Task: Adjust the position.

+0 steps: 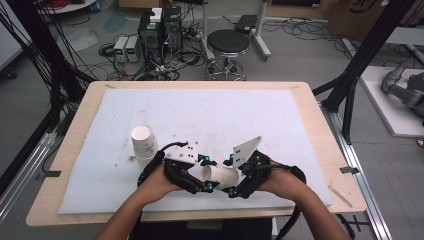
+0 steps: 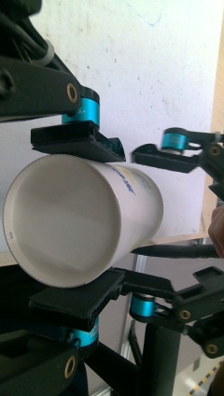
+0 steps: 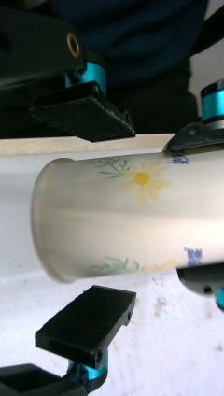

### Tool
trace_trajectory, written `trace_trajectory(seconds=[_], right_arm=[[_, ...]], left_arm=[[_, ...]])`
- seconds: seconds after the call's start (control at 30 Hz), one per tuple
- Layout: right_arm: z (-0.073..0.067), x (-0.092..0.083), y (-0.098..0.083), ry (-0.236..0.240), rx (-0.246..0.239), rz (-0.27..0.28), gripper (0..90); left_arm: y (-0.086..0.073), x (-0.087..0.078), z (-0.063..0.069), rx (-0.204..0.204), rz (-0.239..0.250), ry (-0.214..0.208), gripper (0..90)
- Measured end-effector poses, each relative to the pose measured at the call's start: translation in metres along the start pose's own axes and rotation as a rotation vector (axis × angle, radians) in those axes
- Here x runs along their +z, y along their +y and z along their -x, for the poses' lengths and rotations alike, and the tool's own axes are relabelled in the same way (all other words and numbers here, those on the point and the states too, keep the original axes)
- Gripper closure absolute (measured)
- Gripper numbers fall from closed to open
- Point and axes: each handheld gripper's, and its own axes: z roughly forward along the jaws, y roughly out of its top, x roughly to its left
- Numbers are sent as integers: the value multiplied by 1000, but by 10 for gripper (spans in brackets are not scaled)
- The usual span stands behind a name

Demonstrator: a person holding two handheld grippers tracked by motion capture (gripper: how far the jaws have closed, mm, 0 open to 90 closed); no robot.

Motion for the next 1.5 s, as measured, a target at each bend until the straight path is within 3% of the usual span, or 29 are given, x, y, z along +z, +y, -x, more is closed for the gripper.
trace_trajectory(seconds=[0.17,0.43,0.67,0.83,0.97,1.33,1.5], right_arm=[[0,-10,-8,-18,19,84,193],[-3,-19,-25,-56,89,272,193],[-9,-23,-39,-113,119,409,193],[-14,-16,-52,-140,148,461,193],[-15,-10,-62,-122,173,512,193],[-16,0,-70,-70,194,559,194],[-16,5,-69,-38,183,552,194]], left_arm=[[-7,-3,-1,-22,73,1,367],[-16,-12,-3,-61,180,28,366],[-21,-15,-3,-56,230,49,366],[-26,-16,-2,-56,249,51,366],[-28,-16,-1,-45,257,49,367],[-26,-18,4,-12,284,22,368],[-24,-18,5,8,282,-1,368]])
